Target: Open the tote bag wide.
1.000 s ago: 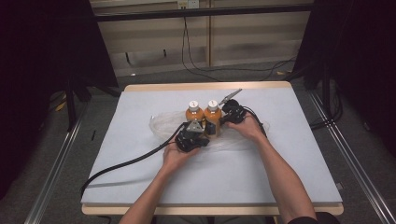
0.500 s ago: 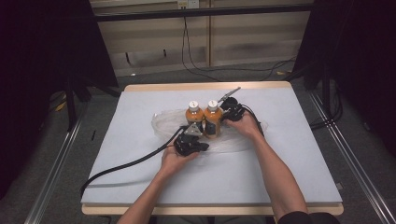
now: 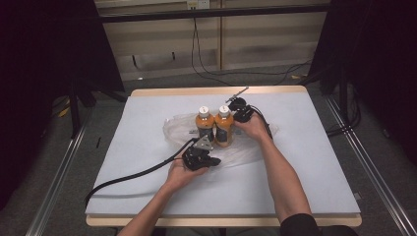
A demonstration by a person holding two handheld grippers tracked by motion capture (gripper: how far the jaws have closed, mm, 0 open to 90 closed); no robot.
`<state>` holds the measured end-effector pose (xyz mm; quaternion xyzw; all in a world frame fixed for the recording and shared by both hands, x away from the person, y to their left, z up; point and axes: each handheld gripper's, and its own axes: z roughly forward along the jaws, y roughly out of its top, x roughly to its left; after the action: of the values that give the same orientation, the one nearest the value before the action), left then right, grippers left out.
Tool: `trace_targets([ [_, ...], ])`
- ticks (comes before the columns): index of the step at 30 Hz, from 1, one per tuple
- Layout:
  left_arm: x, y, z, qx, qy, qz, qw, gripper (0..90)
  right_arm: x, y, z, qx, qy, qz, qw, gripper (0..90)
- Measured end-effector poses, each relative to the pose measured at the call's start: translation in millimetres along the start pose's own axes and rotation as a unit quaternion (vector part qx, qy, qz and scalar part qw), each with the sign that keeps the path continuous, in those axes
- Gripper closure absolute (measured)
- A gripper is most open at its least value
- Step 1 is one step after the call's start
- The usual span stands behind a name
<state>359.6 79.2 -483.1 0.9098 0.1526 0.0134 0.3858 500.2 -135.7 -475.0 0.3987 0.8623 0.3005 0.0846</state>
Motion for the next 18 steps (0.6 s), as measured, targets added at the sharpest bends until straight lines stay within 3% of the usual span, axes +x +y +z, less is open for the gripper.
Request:
trace_targets([
  [1,-1.0,-1.4,1.1,-0.011,-0.004,-0.004,0.9999,90.0,-0.3,1.5,0.6,0.002,-0.002,-0.001,1.0000,90.0],
  [5,-3.8,-0.7,-1.2,0.002,-0.009,0.007,0.9999,90.0,-0.5,6.8,3.0,0.010,-0.010,-0.002,0.9999,90.0],
  [6,-4.8,-1.5,-0.3,-0.005,-0.011,0.002,0.9999,90.0,-0.7,7.9,3.3,0.013,-0.010,-0.001,0.9999,90.0],
  [7,-4.5,-0.8,-2.0,0.007,-0.012,0.007,0.9999,90.0,-1.0,9.0,3.7,0.015,-0.011,0.002,0.9998,90.0],
  [18,-10.2,-3.8,-4.2,0.003,-0.020,0.015,0.9997,90.0,-2.9,19.0,9.0,0.024,-0.025,0.006,0.9994,90.0],
])
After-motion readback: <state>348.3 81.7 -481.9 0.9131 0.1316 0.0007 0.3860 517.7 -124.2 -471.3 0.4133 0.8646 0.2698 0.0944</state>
